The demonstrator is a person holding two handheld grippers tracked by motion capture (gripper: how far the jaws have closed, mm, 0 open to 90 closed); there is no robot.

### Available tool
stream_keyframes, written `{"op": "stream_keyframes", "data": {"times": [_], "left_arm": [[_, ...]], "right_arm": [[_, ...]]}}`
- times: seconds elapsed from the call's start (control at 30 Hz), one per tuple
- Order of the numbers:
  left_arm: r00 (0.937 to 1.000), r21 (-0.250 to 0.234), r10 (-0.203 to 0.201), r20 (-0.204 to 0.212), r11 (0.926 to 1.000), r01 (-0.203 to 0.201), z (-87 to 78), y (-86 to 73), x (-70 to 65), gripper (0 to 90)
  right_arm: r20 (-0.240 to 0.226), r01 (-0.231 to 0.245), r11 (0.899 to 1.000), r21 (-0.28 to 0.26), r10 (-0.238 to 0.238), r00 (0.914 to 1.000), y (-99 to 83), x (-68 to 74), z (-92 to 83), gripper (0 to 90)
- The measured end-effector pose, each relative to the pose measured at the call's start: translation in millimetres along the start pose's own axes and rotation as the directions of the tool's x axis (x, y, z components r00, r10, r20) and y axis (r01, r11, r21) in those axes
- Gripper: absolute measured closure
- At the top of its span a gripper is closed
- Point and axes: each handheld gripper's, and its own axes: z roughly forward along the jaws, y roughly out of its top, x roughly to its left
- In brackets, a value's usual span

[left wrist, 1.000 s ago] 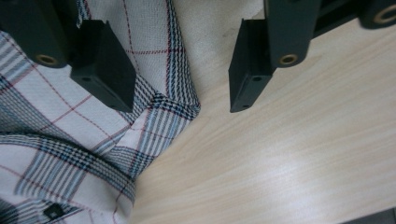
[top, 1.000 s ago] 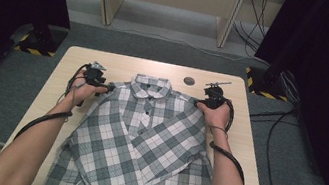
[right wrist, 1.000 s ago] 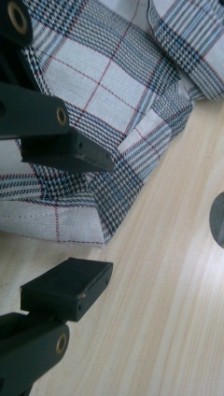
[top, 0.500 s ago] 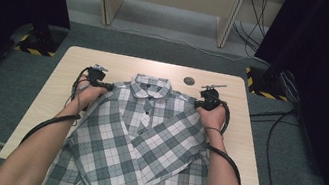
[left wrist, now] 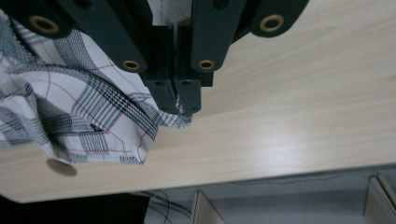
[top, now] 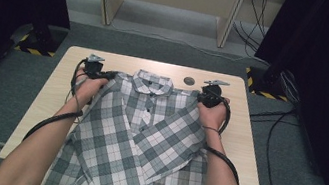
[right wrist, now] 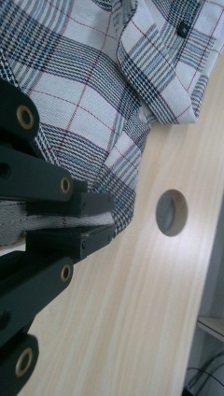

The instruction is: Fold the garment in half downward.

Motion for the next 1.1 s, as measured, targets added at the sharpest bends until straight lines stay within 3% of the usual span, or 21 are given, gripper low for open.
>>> {"op": "stream_keyframes", "data": {"times": [0.47, 0.6, 0.87, 1.1], "left_arm": [[0.9999, -0.114, -0.001, -0.014, 0.9935, 0.000, -20.5, 38.6, -4.1, 87.3], [0.9999, -0.135, 0.006, 0.011, 0.9908, -0.005, -24.3, 47.9, -6.1, 87.3], [0.9999, -0.173, 0.009, 0.008, 0.9849, -0.008, -31.4, 63.0, -5.7, 87.6], [0.9998, -0.184, 0.019, 0.008, 0.9828, -0.017, -32.7, 70.2, -10.1, 87.9]], "right_arm": [[0.051, -0.026, 0.992, -0.122, 0.033, 0.9982, 30.1, 0.7, -23.9, 84.5], [0.066, -0.013, 0.991, -0.135, 0.022, 0.9976, 35.7, 1.1, -27.7, 84.4], [0.095, -0.005, 0.988, -0.156, 0.020, 0.9953, 44.8, 0.0, -35.9, 84.5], [0.092, -0.011, 0.983, -0.185, 0.028, 0.9953, 54.5, 0.8, -43.4, 84.6]]}}
